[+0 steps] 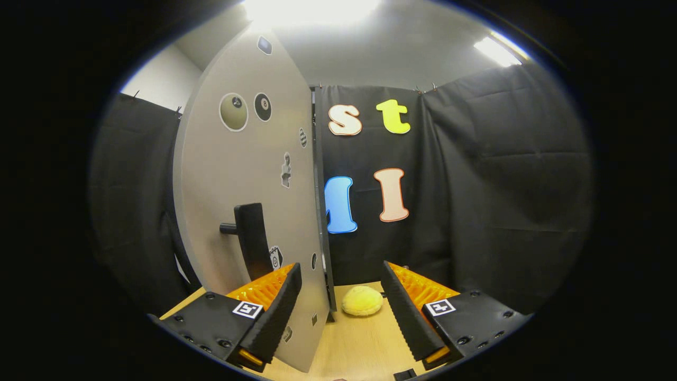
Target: Open the shoe cabinet door, grab the shoes and put them into the shoe cabinet, then close the shoe cabinet door.
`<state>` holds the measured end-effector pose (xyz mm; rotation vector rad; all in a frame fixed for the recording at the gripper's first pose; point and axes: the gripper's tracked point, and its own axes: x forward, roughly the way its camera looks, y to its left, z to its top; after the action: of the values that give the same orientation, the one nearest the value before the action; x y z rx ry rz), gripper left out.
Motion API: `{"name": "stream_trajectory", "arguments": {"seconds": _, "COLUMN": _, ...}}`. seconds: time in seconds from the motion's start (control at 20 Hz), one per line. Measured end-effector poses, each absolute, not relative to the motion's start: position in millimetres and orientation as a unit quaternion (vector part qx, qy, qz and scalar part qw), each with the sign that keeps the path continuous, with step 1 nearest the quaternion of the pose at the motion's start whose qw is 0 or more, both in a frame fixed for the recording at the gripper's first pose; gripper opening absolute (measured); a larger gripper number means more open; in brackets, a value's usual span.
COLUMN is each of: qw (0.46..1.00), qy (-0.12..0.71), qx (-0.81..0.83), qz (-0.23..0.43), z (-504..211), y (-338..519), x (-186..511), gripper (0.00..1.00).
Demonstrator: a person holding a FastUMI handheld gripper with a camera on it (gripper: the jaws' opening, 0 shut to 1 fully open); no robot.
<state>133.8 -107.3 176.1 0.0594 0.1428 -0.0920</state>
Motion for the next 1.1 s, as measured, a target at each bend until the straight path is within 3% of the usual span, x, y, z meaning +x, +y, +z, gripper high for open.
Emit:
{"name": "stream_trajectory", "arguments": {"seconds": 0.4, "qw": 0.996, "qy": 0.075, "qx": -0.004, "qz": -0.046, "z": 180.0, "y": -32.5, "x": 134.3, "gripper": 0.96}}
{"name": "stream_trajectory", "arguments": {"seconds": 0.85, "qw": 0.996, "qy": 0.071, "qx": 0.026, "qz": 0.040, "z": 190.4, "y": 57.5, "x": 152.3, "gripper": 0.98}}
{"name": "stream_trajectory", "arguments": {"seconds": 1.1, "qw": 0.997, "qy": 0.063, "qx": 0.007, "qz": 0.047, "z": 188.3, "y": 64.7, "x": 154.4, "gripper": 0.98}}
